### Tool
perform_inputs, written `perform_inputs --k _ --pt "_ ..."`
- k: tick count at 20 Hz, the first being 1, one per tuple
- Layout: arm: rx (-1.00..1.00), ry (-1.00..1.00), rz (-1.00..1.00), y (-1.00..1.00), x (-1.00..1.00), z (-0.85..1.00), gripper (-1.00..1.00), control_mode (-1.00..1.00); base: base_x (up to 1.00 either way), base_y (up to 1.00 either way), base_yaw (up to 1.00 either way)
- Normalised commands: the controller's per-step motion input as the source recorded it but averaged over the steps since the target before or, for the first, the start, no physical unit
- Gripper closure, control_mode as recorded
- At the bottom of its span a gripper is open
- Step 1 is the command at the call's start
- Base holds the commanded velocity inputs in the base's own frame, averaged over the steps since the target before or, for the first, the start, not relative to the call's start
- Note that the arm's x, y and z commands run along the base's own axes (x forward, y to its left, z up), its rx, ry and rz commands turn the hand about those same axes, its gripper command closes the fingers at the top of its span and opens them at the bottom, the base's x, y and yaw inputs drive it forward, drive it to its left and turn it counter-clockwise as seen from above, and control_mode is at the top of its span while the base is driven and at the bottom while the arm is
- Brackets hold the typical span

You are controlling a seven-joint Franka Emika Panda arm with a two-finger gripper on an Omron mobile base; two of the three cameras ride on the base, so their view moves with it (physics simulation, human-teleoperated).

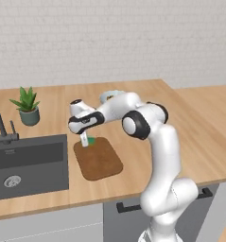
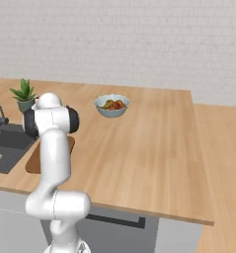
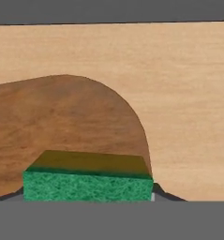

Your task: Pick up the sponge from the counter and clean the cutting board by briefly scrubbing or pressing down on the cutting board. Once finished, release the sponge.

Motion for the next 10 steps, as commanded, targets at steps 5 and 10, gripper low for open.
perform_inputs --k 5,10 --pt "-0.01 0.01 0.12 0.04 -0.51 -0.26 1.0 -1.0 0.0 0.0 0.0" --pt "0.0 -0.02 0.06 0.0 -0.97 -0.09 1.0 -1.0 0.0 0.0 0.0"
